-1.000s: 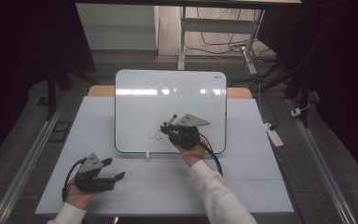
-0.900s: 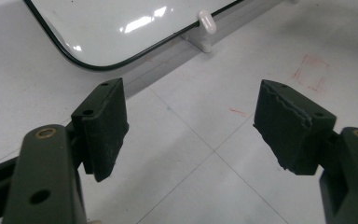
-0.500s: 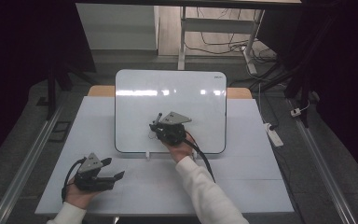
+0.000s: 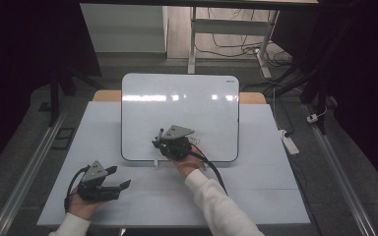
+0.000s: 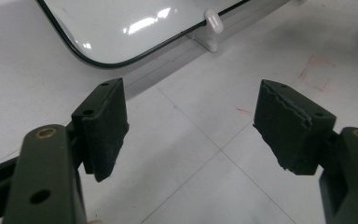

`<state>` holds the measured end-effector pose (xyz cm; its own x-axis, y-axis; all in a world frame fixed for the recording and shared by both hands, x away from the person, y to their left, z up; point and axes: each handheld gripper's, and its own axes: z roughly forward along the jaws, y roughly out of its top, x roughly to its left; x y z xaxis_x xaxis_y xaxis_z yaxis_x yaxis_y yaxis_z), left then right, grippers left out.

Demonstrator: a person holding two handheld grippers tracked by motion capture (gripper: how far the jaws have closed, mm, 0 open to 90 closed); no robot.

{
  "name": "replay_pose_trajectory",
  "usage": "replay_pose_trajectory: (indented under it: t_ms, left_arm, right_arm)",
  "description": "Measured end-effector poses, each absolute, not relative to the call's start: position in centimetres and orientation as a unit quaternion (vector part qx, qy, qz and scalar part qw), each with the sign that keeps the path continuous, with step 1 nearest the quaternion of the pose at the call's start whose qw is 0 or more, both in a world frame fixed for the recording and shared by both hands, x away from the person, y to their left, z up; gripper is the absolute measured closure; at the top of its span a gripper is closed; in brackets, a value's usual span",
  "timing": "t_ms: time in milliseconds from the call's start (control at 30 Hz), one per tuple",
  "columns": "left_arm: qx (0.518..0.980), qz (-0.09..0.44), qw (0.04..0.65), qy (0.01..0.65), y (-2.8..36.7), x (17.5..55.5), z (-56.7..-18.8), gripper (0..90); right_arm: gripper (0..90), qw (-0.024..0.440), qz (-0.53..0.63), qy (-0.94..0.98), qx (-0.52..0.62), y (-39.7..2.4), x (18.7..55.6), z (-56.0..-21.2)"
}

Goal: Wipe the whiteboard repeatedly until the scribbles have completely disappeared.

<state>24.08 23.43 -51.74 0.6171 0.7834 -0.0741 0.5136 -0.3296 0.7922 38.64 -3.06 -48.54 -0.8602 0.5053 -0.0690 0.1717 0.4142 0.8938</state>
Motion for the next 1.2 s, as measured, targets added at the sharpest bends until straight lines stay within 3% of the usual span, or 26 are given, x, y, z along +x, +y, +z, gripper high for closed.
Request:
replay_pose_trajectory:
  t_ms: [133,267,400,533,700,867,967,1067,1200]
  left_arm:
    - [0.799,0.164,0.413,0.404,23.4,24.0,-51.7,26.4]
    - [0.798,0.164,0.414,0.406,23.4,24.1,-51.7,26.4]
    - [0.798,0.164,0.415,0.406,23.4,24.0,-51.7,26.4]
    - [0.799,0.163,0.413,0.405,23.4,24.2,-51.7,26.4]
    - [0.798,0.164,0.415,0.404,23.4,24.0,-51.7,26.4]
    - [0.799,0.163,0.415,0.404,23.4,24.1,-51.7,26.5]
    - [0.798,0.165,0.416,0.404,23.4,24.0,-51.6,26.5]
    - [0.799,0.162,0.415,0.404,23.3,24.2,-51.7,26.4]
    - [0.799,0.163,0.415,0.403,23.4,24.1,-51.7,26.5]
  right_arm:
    - [77.7,0.172,0.525,0.795,0.252,-4.2,39.4,-47.9]
    - [77.8,0.166,0.490,0.833,0.194,-2.9,37.8,-49.1]
    - [77.8,0.172,0.518,0.799,0.252,-4.8,38.9,-48.3]
    - [77.8,0.165,0.496,0.827,0.206,-3.7,37.7,-49.2]
    - [77.8,0.184,0.521,0.792,0.261,-5.8,39.0,-48.0]
    - [77.7,0.176,0.491,0.828,0.204,-4.5,37.8,-49.0]
    - [77.8,0.185,0.527,0.784,0.271,-6.4,39.1,-47.9]
    - [77.7,0.175,0.503,0.818,0.220,-4.2,37.8,-49.0]
    - [77.8,0.180,0.506,0.814,0.221,-4.6,38.2,-48.8]
